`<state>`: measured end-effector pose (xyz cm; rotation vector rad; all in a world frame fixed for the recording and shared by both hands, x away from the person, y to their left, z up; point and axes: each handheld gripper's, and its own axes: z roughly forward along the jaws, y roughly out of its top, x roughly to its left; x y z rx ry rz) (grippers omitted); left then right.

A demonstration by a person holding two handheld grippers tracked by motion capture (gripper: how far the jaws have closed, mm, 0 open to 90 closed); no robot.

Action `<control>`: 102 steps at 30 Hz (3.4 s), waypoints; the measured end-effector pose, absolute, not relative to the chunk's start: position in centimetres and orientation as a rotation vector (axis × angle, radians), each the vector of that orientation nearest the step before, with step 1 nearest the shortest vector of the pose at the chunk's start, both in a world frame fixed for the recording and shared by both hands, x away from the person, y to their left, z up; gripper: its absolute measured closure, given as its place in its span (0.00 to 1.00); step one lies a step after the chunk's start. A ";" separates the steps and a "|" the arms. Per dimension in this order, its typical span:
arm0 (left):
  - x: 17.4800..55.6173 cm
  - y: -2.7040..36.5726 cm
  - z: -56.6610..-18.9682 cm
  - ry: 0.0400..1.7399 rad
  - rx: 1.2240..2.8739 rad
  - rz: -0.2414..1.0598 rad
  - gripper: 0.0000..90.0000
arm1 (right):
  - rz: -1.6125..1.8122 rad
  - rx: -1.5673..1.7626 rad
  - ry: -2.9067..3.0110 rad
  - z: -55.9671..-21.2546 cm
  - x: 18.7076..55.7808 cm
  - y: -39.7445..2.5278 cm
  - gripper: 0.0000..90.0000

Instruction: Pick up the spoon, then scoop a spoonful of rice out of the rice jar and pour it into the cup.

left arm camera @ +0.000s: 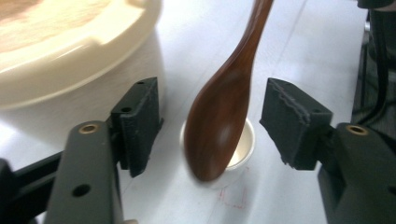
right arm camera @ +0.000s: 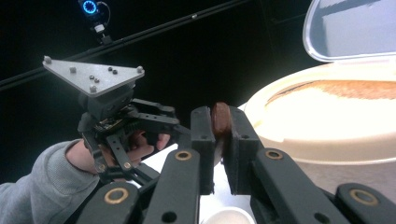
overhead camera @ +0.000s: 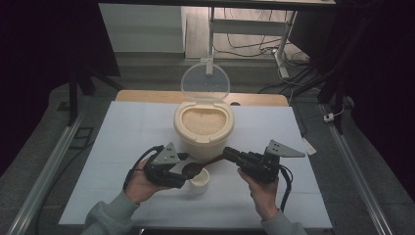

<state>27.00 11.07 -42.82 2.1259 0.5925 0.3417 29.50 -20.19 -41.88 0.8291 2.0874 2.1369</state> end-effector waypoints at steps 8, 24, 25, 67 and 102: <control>26.2 15.1 -45.0 0.744 2.089 0.376 0.33 | 2.148 0.833 2.032 -41.2 29.6 -21.5 0.92; 24.6 21.8 -50.6 0.996 2.046 0.396 0.29 | 2.136 0.845 1.970 -40.4 29.9 -23.7 0.92; 24.6 22.2 -50.9 1.014 2.039 0.397 0.29 | 2.139 0.844 1.962 -40.3 29.9 -23.8 0.92; 25.1 22.8 -51.2 1.035 2.043 0.375 0.26 | 1.791 0.849 1.821 -34.7 36.4 -21.2 0.92; 25.1 22.7 -51.3 1.022 2.058 0.393 0.26 | 1.686 0.998 1.947 -38.5 39.3 -19.5 0.92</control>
